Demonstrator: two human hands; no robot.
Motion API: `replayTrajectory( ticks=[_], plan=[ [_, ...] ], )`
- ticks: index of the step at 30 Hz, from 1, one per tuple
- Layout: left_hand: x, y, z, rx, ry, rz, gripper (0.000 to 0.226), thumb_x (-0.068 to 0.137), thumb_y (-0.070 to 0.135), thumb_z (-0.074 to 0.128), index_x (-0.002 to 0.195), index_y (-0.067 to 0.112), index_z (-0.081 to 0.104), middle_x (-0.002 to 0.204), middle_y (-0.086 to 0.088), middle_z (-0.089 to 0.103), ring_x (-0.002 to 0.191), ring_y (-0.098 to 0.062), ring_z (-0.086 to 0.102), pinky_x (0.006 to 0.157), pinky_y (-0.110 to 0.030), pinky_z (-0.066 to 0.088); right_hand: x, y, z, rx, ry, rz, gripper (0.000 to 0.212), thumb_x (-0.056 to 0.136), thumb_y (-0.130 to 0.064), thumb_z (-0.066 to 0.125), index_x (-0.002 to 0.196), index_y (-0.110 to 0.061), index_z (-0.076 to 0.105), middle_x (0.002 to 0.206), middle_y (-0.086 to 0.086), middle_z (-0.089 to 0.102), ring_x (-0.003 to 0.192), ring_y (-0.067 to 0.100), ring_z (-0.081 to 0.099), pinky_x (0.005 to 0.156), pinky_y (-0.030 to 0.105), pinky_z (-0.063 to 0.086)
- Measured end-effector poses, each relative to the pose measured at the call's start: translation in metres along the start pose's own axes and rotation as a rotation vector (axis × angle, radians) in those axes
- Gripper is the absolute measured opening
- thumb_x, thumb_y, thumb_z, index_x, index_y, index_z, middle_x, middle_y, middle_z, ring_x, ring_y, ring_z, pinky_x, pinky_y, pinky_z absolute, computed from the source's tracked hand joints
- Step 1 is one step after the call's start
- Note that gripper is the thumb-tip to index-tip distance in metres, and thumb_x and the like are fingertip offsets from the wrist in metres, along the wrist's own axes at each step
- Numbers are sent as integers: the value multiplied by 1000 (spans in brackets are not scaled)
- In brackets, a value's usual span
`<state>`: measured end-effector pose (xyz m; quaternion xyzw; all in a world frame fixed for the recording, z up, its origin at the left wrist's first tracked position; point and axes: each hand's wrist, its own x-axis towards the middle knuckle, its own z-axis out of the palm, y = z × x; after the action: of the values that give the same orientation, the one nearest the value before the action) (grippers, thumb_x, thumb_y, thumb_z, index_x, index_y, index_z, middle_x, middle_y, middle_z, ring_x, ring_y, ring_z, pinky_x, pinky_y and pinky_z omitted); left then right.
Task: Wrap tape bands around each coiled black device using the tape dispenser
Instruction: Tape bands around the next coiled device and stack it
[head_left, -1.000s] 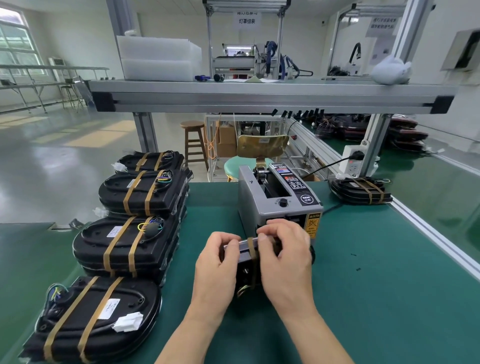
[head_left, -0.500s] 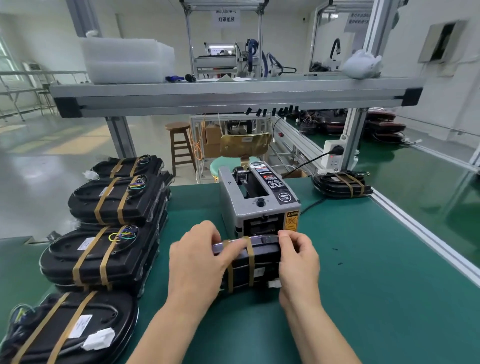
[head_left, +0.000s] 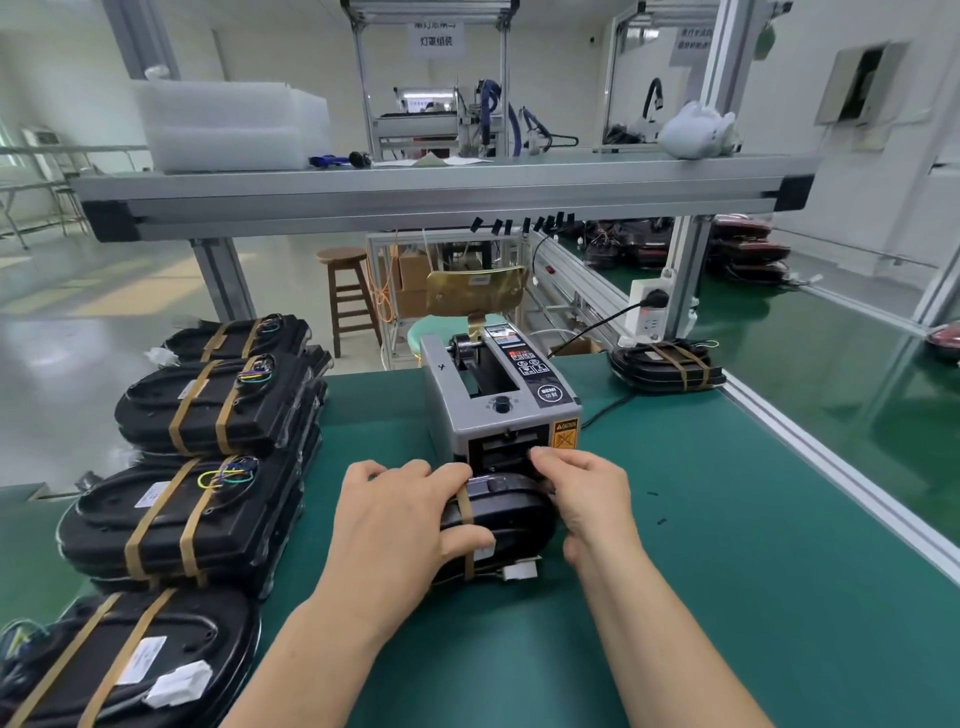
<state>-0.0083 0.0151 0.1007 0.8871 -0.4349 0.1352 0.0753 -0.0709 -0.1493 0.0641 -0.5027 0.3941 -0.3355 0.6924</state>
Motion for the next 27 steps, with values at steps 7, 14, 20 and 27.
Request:
replayTrajectory(
  ticks=[7,14,20,27],
  plan=[
    [-6,-7,-2,-3,-17,-9,66,74,83,37,126,43,48,96,13,58,96,-10,56,97,-27,24,-1,4,13,-78,45,-16,4,80,-18,78,81,-17,75,92,7,76,94,29,70,90,49,57],
    [-12,-11,-4,6,-24,-2,66,76,83,37,126,42,48,97,14,58,98,-9,57,101,-28,24,-6,2,20,-128,103,-35,9,80,-23,78,83,-17,73,89,4,74,90,26,70,88,43,58],
    [-10,-6,-6,-42,-11,25,46,83,66,52,113,32,55,106,14,54,106,-14,50,98,-27,25,-10,-1,25,-73,113,17,7,80,-15,75,79,-15,69,90,8,72,91,30,69,88,45,58],
    [-9,-2,-6,-228,-2,18,42,87,50,59,120,32,40,115,14,54,99,-17,56,81,-32,43,-37,-8,7,125,-69,-30,9,80,-4,76,75,-6,69,59,0,68,48,7,62,40,14,43]
  ],
)
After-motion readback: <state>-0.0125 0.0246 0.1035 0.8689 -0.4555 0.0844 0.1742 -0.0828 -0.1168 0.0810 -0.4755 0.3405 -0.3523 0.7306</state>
